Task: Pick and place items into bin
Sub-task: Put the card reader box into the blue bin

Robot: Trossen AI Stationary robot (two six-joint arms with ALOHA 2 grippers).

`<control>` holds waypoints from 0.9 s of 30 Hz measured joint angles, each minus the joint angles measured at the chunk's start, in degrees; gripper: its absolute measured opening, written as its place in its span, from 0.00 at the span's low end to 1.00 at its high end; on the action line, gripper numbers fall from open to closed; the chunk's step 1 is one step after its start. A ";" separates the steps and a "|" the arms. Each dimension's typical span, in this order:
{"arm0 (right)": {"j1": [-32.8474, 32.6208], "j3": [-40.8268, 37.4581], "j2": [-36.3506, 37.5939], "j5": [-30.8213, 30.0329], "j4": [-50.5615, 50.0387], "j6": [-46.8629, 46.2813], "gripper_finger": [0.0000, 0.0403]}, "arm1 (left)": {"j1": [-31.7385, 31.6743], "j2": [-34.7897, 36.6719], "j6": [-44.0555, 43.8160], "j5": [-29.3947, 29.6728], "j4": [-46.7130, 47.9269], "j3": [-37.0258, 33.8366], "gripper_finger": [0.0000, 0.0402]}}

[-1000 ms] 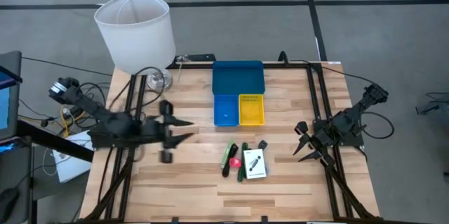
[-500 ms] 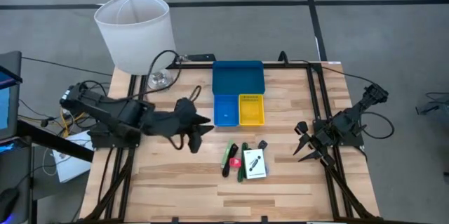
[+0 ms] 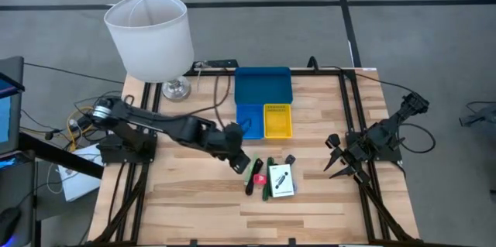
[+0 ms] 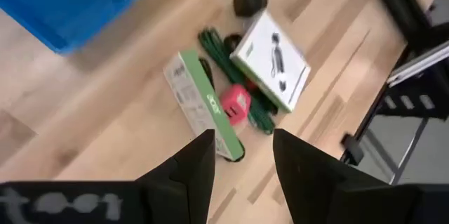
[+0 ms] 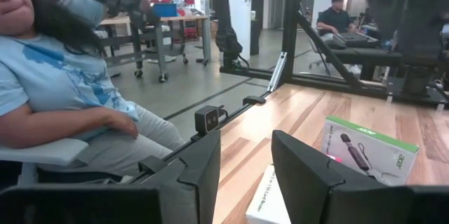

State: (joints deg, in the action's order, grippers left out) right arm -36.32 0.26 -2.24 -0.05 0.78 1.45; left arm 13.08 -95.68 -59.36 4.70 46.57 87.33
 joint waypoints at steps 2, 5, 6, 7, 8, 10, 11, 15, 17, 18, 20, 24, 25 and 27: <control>-0.02 0.02 0.00 0.00 0.00 0.00 0.31 | -0.39 -1.63 -0.44 -1.09 0.37 0.00 0.33; -0.01 0.01 0.00 0.00 0.00 0.00 0.31 | -0.92 -3.51 -1.78 -2.33 0.28 0.00 0.33; -0.02 0.02 0.00 0.00 0.00 0.00 0.31 | -1.05 -4.07 -2.30 -2.73 0.26 0.00 0.33; -0.02 0.02 0.00 0.00 0.00 0.00 0.31 | -1.17 -4.56 -2.92 -2.95 0.05 0.00 0.33; -0.02 0.00 0.00 0.00 0.00 0.00 0.31 | -1.31 -4.86 -3.54 -3.16 -0.02 0.00 0.33; -0.01 0.00 0.00 0.00 0.00 0.00 0.31 | -1.54 -4.96 -4.28 -3.38 0.16 -0.02 0.33; -0.01 0.01 0.00 0.00 0.00 0.00 0.31 | -1.57 -4.89 -4.67 -3.37 -0.02 -0.01 0.33; -0.01 0.00 0.00 0.00 0.00 0.00 0.31 | -1.94 -4.88 -5.85 -3.38 0.02 0.00 0.33; -0.01 0.01 0.00 0.01 0.00 0.00 0.31 | -1.95 -4.88 -5.99 -4.46 -0.06 0.00 0.33; -0.01 0.02 0.00 0.00 0.00 0.00 0.31 | -1.96 -4.88 -6.11 -4.83 -0.09 0.00 0.33; -0.02 0.02 0.00 0.00 0.00 0.00 0.31 | -1.94 -5.43 -6.61 -5.68 -1.37 0.02 0.33; -0.01 0.01 0.00 0.00 0.00 0.00 0.31 | -1.94 -5.88 -7.13 -8.87 -5.53 -0.05 0.35; 0.00 0.02 0.00 0.01 0.00 0.00 0.31 | -1.94 -6.03 -7.44 -9.40 -7.54 0.07 0.35; -0.01 0.01 0.00 0.00 0.00 0.00 0.31 | -2.21 -6.45 -7.84 -11.01 -9.45 0.20 0.35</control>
State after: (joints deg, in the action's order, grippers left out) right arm -36.32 0.27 -2.24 -0.05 0.78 1.45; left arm 10.87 -102.13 -67.19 -6.31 37.12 87.53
